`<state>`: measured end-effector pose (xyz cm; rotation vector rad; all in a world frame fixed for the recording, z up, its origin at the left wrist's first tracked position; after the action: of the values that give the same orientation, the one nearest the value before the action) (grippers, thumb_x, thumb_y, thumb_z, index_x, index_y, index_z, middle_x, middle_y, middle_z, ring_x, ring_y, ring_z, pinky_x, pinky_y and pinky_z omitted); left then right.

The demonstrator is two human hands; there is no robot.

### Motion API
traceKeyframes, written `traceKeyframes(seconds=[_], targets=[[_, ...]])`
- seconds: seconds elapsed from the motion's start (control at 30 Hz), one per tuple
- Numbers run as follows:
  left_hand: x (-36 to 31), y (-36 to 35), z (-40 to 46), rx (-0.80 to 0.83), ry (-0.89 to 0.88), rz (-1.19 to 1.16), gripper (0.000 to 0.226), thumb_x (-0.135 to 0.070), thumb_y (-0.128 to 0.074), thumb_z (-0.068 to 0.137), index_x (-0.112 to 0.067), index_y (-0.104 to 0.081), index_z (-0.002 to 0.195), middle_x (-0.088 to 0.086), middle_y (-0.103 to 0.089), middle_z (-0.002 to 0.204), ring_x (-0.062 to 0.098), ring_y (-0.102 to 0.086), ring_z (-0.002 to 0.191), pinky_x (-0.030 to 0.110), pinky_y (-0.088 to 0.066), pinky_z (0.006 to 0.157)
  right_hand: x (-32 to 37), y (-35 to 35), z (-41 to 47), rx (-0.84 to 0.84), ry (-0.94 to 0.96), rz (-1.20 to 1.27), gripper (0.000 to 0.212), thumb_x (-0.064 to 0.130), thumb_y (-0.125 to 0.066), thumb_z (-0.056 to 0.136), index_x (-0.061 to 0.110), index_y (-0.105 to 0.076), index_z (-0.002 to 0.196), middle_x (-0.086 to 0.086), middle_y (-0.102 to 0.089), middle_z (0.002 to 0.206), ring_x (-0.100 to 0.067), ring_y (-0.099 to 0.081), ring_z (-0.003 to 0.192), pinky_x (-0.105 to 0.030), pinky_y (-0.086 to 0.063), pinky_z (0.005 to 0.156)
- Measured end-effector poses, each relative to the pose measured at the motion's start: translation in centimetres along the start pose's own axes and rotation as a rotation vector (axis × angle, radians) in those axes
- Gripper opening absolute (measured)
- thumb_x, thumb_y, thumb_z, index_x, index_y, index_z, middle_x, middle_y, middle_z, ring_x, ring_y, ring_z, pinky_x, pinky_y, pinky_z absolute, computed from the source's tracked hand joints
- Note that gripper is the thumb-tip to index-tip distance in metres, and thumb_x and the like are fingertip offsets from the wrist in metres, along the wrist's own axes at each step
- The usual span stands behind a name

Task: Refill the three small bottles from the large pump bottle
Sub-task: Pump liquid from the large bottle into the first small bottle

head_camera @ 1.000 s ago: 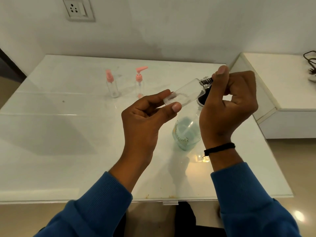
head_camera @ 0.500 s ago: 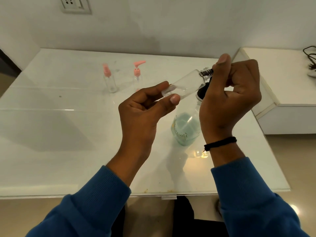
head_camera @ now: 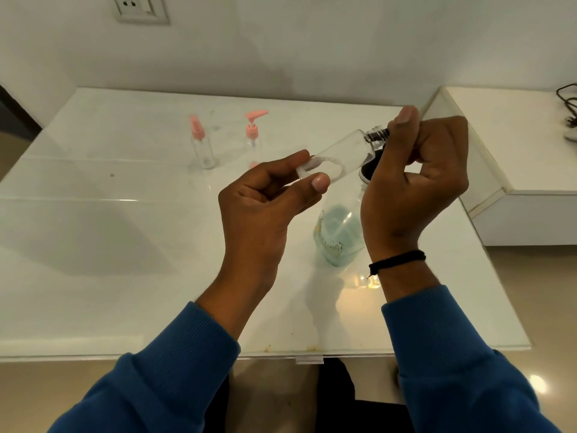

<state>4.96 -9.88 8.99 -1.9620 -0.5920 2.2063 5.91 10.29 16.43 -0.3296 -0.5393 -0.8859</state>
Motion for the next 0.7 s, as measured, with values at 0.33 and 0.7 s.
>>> traceKeyframes(seconds=[0.33,0.7], targets=[[-0.06,0.04,0.01,0.005,-0.004,-0.003,0.042,-0.023,-0.08,0.069,-0.012,-0.074,0.109,0.002,-0.078,0.107,0.024,-0.075,0.1,0.03,-0.061,0.08,0.0,-0.09,0.0,0.004,0.001,-0.005,0.037,0.004,-0.061,0.099,-0.001,-0.058,0.063,-0.014,-0.053,0.063,-0.024,-0.045,0.063,-0.038,-0.04,0.058],[-0.04,0.09,0.11,-0.001,0.003,-0.014,0.042,-0.022,-0.081,0.067,-0.012,-0.074,0.107,0.005,-0.078,0.107,0.027,-0.075,0.1,0.033,-0.061,0.081,-0.04,-0.09,0.09,0.004,0.001,0.003,0.037,0.004,-0.062,0.099,-0.001,-0.057,0.062,-0.014,-0.052,0.063,-0.025,-0.045,0.063,-0.034,-0.039,0.059]])
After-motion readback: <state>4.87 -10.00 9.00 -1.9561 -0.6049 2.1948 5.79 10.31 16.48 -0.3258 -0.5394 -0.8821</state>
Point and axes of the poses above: each hand's wrist, its own z-axis towards the middle knuckle, its own y-axis out of the back of the hand, x = y × z, the point moved 10 cm from there along z, towards the middle knuckle
